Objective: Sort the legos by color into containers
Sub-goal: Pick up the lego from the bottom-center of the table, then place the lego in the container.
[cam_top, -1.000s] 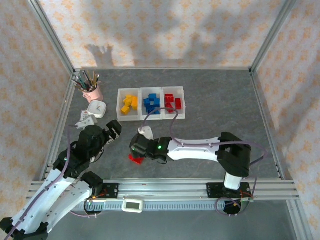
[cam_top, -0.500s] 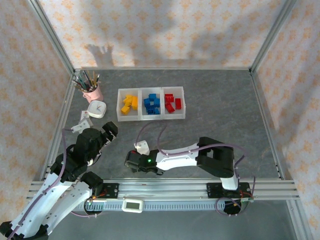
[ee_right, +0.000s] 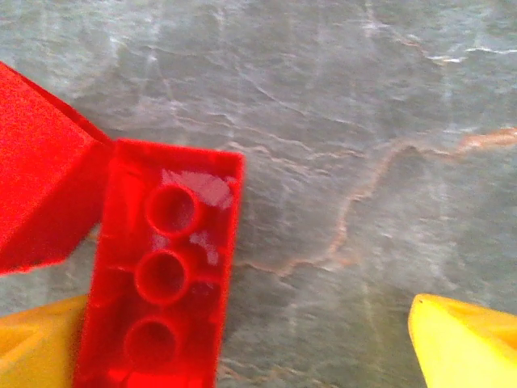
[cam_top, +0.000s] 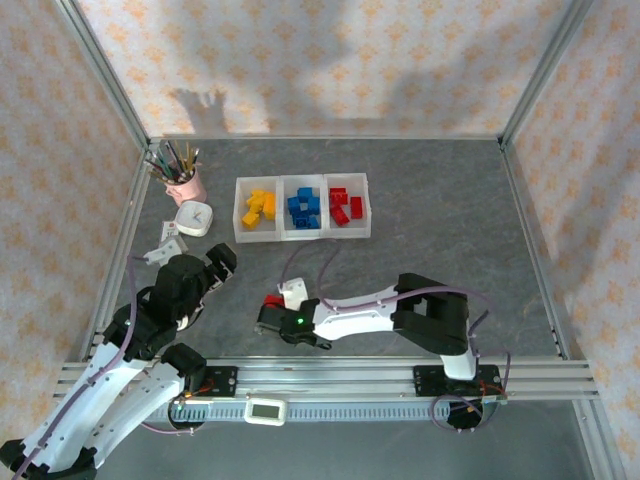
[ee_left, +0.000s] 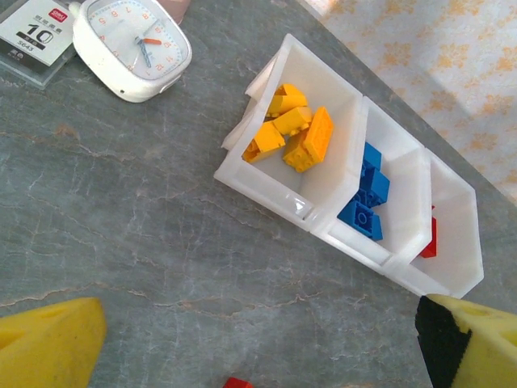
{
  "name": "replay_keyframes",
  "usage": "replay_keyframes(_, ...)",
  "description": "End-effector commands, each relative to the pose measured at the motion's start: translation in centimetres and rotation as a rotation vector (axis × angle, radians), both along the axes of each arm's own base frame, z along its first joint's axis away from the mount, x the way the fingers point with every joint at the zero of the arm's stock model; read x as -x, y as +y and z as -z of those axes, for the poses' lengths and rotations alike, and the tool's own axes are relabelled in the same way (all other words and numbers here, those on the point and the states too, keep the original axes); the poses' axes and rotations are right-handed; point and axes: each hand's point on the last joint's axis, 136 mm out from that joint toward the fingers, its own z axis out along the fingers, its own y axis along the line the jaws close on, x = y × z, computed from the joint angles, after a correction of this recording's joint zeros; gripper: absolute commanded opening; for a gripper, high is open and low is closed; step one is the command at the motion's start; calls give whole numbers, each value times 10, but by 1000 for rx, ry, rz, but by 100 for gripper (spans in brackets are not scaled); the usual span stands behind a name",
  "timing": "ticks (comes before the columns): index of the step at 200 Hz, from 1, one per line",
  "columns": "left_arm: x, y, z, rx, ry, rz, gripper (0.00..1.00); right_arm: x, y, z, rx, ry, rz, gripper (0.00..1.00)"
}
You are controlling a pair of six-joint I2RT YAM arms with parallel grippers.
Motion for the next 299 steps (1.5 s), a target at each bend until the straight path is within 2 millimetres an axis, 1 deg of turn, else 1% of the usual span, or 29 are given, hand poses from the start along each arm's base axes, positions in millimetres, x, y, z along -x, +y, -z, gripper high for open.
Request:
replay_keyframes(1, -2, 0, 3, 0, -4, -9, 99, -3, -22, -10, 10, -8, 25, 87)
replay_keyframes(27, -2, 0, 2, 3, -11, -13, 99, -5, -9, -7, -45, 13, -21, 78)
replay_keyframes(53, -3, 0, 1, 2, -8, -14, 99, -16, 0, -8, -63, 7, -44, 67)
replay_keyframes(75, -3, 0, 4, -4, -2, -13, 99, -21, 2, -6, -57, -3, -71, 59)
replay_keyframes(101, -6, -5, 3, 5, -3, 5, 99, -23, 1, -5, -46, -2, -95, 46)
replay_keyframes(116, -9, -9, 3, 11, -4, 22, 99, -25, -2, -10, -50, -10, -94, 37)
replay_keyframes(136, -13, -16, 3, 13, 1, 50, 99, -30, -7, -25, -80, -29, -91, 26)
replay_keyframes(153, -19, -25, 1, 22, -4, 82, 99, -41, -15, -44, -98, -63, -73, 24)
replay_keyframes(159, -22, -28, 0, 27, -8, 90, 99, -51, -23, -55, -105, -81, -49, 24)
replay_keyframes(162, -23, -29, -1, 29, -12, 94, 99, -53, -25, -56, -104, -85, -44, 24)
replay_keyframes(179, -32, -37, -6, 39, -30, 113, 99, -82, -50, -80, -112, -131, 28, 24)
replay_keyframes(192, -38, -42, -9, 40, -41, 130, 99, -110, -71, -96, -122, -172, 95, 25)
replay_keyframes(213, -49, -50, -10, 34, -48, 145, 99, -154, -94, -110, -145, -206, 169, 25)
replay_keyframes(233, -58, -56, -12, 29, -50, 157, 99, -194, -101, -121, -140, -254, 202, 26)
replay_keyframes(245, -62, -59, -12, 23, -51, 162, 99, -218, -104, -122, -134, -270, 219, 26)
replay_keyframes(256, -65, -58, -11, 14, -51, 155, 99, -240, -108, -117, -123, -270, 240, 27)
replay_keyframes(270, -68, -58, -11, 5, -50, 149, 99, -264, -114, -108, -95, -263, 267, 31)
replay_keyframes(277, -69, -58, -12, 2, -53, 150, 99, -273, -114, -107, -84, -262, 271, 36)
replay_keyframes(287, -70, -57, -14, -4, -54, 146, 99, -281, -113, -107, -68, -268, 271, 47)
replay_keyframes(299, -69, -56, -15, -13, -52, 143, 99, -284, -112, -117, -75, -278, 277, 54)
